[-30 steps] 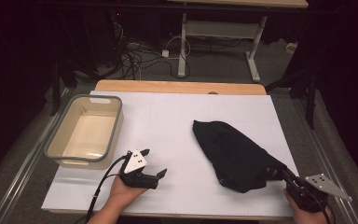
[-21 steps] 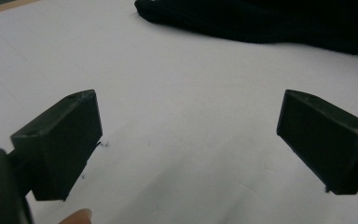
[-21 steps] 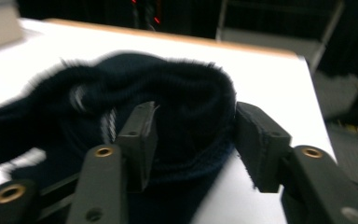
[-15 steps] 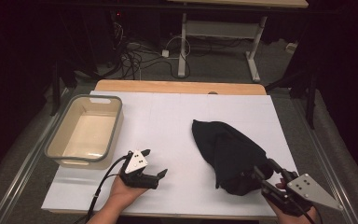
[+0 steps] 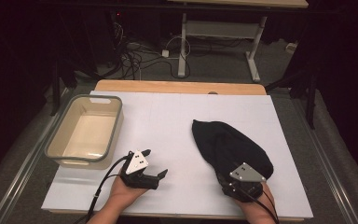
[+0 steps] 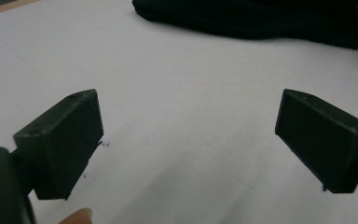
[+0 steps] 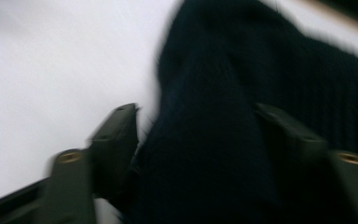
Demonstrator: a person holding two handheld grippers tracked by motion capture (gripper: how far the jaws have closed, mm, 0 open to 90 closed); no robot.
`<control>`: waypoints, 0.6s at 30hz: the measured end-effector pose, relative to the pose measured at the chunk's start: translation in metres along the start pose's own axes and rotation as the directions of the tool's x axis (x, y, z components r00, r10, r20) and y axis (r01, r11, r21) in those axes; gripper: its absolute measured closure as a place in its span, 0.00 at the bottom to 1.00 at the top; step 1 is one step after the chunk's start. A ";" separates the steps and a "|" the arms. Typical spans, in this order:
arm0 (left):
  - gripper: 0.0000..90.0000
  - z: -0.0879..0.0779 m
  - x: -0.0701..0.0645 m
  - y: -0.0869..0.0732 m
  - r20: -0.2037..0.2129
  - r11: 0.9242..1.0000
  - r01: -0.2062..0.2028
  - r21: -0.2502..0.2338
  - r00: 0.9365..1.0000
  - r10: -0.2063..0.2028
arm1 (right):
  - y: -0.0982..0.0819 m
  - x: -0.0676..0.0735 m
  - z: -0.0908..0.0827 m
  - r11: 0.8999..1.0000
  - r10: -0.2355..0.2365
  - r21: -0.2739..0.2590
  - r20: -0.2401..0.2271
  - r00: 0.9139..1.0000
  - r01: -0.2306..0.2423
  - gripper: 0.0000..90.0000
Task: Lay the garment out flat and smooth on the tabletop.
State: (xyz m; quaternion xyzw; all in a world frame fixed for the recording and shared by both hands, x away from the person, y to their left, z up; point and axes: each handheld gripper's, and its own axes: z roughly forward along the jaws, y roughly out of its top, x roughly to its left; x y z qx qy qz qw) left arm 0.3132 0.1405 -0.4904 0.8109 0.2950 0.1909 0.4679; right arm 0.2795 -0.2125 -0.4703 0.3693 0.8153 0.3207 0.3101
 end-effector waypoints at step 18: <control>0.15 0.033 -0.034 0.031 0.168 0.996 -0.024 0.081 0.986 0.010 | -0.035 -0.078 -0.072 0.936 0.268 -0.272 0.134 0.954 -0.225 0.77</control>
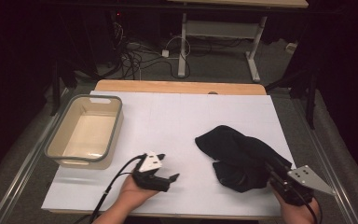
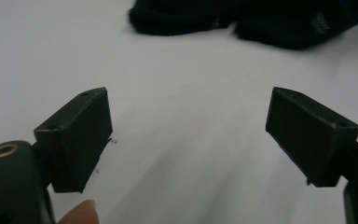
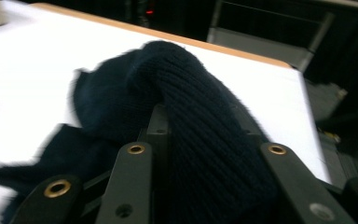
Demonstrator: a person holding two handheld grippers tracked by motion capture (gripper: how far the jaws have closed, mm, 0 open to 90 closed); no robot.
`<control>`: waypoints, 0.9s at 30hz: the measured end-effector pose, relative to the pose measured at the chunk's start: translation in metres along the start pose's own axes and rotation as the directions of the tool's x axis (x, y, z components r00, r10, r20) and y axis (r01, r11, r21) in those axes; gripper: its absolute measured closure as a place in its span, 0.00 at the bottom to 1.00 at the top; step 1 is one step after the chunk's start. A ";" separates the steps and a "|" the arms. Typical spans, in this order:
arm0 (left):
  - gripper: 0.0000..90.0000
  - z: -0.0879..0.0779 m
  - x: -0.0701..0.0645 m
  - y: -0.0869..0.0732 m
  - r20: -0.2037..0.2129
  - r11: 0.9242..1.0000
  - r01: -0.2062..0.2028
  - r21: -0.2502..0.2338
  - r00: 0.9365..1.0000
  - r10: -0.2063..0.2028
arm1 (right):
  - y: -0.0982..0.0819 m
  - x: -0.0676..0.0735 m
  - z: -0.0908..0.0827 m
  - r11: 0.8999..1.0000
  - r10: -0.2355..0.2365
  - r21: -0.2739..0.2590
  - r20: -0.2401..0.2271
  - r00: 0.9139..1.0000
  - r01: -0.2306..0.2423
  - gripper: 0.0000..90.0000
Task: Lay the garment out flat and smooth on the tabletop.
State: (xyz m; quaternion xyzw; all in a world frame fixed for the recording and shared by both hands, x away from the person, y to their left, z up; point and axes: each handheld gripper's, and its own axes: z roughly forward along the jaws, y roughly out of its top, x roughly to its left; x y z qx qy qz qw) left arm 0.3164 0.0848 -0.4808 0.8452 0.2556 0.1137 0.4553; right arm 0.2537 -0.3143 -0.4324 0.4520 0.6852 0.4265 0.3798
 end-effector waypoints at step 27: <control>0.87 0.050 -0.042 0.038 0.046 0.977 -0.203 0.056 0.979 0.201 | -0.010 0.005 0.000 0.999 0.048 -0.011 -0.092 0.995 -0.049 0.74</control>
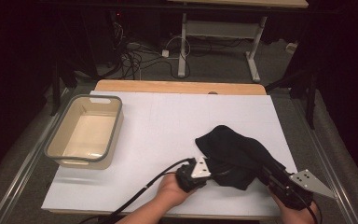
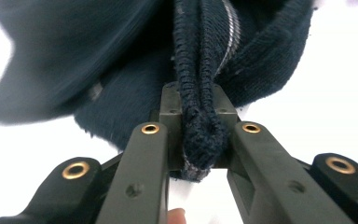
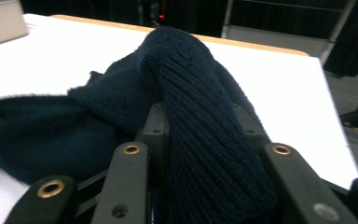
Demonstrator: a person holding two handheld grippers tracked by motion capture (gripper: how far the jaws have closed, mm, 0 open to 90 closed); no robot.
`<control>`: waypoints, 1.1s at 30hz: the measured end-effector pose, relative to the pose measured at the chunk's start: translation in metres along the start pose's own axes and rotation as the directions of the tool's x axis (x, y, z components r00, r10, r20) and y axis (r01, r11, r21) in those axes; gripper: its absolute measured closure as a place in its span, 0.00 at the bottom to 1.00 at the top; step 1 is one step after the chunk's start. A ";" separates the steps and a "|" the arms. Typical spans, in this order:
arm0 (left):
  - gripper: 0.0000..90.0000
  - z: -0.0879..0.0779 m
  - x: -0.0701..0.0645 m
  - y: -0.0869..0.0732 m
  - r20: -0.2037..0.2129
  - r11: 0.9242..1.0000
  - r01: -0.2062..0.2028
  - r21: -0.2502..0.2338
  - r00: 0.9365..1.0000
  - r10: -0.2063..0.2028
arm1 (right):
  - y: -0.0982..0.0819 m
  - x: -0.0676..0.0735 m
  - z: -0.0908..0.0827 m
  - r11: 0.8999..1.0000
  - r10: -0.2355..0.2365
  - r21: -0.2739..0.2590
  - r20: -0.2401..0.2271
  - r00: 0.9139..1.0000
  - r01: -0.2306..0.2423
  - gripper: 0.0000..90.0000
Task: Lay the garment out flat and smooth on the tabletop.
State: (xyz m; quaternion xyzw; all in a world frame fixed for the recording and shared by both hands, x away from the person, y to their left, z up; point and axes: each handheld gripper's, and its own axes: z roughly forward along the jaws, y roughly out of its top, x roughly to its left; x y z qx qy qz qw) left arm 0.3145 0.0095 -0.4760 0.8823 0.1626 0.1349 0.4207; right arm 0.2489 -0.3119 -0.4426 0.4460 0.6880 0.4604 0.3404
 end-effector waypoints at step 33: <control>0.54 -0.116 0.053 -0.117 -0.127 0.968 0.242 -0.073 0.960 -0.250 | 0.040 0.072 0.026 0.994 -0.105 -0.018 -0.163 0.981 0.103 0.52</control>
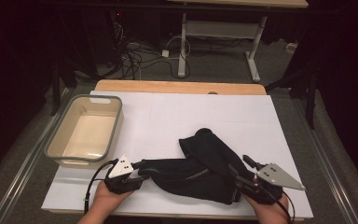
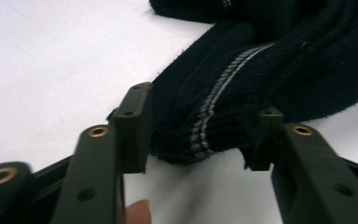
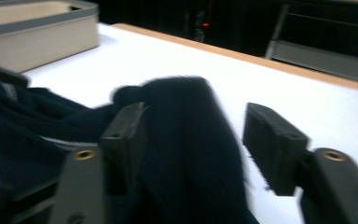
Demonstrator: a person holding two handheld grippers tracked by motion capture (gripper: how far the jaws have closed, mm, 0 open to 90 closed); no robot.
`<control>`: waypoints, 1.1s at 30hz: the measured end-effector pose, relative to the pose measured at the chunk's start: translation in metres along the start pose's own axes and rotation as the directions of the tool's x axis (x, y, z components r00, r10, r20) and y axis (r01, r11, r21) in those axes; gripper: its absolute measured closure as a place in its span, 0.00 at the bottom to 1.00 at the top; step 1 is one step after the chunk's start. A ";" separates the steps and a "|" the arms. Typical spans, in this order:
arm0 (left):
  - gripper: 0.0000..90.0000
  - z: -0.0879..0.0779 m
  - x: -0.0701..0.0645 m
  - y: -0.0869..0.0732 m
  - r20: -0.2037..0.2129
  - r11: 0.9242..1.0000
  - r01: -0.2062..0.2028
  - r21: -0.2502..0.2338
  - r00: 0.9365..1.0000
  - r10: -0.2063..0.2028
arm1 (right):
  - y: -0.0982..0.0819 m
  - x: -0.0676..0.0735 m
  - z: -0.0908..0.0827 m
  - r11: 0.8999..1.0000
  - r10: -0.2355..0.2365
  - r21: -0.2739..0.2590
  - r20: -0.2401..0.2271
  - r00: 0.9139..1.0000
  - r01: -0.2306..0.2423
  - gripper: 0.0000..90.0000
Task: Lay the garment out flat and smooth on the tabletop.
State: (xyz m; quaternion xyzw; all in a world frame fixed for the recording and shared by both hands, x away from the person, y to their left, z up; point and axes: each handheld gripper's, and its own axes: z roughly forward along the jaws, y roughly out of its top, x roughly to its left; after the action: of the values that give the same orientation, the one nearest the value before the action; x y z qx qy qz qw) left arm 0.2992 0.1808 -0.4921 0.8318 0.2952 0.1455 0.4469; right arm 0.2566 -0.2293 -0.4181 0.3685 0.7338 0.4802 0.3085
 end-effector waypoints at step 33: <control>0.45 0.003 -0.002 0.001 0.003 1.000 -0.017 0.024 1.000 0.017 | -0.055 -0.069 -0.007 0.984 0.056 0.153 0.225 0.973 -0.091 0.97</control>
State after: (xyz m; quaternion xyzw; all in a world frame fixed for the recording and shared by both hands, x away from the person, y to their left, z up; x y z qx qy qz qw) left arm 0.2995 0.1777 -0.4926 0.8398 0.2891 0.1446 0.4362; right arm 0.2749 -0.3048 -0.4603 0.4700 0.7177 0.3864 0.3386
